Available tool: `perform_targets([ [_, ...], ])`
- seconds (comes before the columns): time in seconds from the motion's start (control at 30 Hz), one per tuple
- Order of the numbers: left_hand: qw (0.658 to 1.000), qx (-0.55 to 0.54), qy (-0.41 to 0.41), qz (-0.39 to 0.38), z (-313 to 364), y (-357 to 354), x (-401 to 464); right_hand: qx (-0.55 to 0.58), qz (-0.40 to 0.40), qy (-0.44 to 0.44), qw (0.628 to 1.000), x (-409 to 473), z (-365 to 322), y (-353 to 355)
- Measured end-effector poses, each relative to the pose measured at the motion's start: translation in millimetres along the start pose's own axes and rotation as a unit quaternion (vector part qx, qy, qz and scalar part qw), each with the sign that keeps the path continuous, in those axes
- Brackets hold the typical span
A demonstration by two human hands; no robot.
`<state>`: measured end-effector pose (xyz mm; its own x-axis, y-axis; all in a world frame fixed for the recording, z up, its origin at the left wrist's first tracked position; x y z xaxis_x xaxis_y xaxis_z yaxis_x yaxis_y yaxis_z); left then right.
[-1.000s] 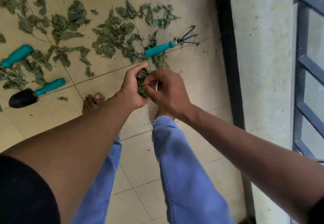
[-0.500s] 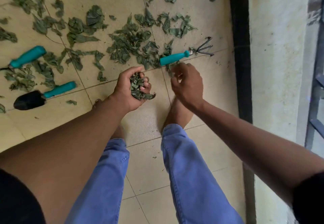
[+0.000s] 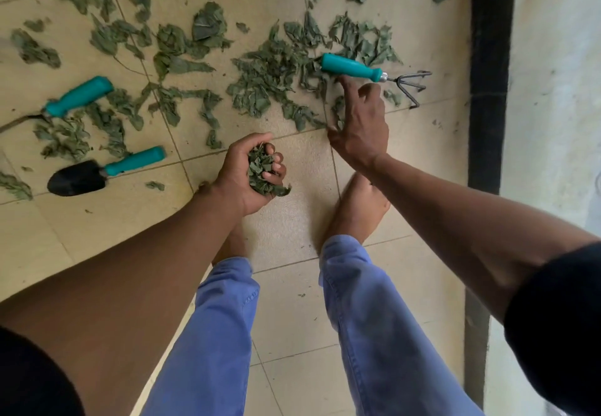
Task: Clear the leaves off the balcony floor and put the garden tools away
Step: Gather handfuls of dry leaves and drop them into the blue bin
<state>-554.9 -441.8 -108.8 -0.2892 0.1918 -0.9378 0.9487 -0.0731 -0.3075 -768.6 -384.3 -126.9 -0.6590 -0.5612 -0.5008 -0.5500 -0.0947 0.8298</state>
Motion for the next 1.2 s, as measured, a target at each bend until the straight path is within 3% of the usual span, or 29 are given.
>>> perform_targets([
  [0.13, 1.0, 0.0, -0.006, -0.003, 7.6, -2.1, -1.2, 0.008, -0.011, 0.069, 0.998, 1.6, -17.8, -3.4],
  [0.27, 1.0, -0.005, -0.009, -0.004, 10.6, -5.4, -2.0, 0.053, -0.06, 0.055, 0.995, -5.9, -22.0, -10.5],
  [0.37, 1.0, -0.011, -0.011, -0.005, 11.1, -7.7, -4.6, 0.164, -0.059, -0.029, 0.984, -15.3, -22.9, -0.1],
  [0.43, 1.0, -0.016, -0.015, 0.002, 12.2, -7.8, -7.5, 0.308, -0.04, -0.084, 0.947, -26.4, -32.9, 13.7],
  [0.53, 0.999, -0.031, -0.026, 0.024, 14.0, -5.3, -10.4, 0.409, -0.014, -0.061, 0.911, -46.5, -68.7, 43.1],
  [0.67, 0.997, -0.045, -0.068, -0.009, 19.6, -17.4, -20.3, 0.32, 0.039, 0.11, 0.94, -85.9, -137.9, 86.8],
  [0.83, 0.993, -0.057, -0.076, -0.063, 27.8, -28.1, -42.8, 0.112, 0.027, 0.258, 0.959, -106.5, -186.6, 65.7],
  [1.07, 0.995, -0.074, -0.066, -0.031, 39.4, -7.2, -49.7, 0.041, 0.004, 0.309, 0.95, -115.8, -204.5, 56.8],
  [1.2, 0.985, -0.07, -0.142, -0.071, 50.7, -10.6, -57.7, 0.044, 0.0, 0.327, 0.944, -126.2, -213.6, 70.2],
])
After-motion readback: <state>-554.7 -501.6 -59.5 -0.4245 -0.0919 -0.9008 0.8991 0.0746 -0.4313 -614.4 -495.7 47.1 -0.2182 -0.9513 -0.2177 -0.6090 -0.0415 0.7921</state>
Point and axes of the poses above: each hand's wrist, its own x-axis towards the middle knuckle, its own y-axis out of the back of the hand, z = x × y, the point moved 9 cm from there along x, towards the middle knuckle, and after that the axes turned 1 degree about z, right-handed, at the moved point
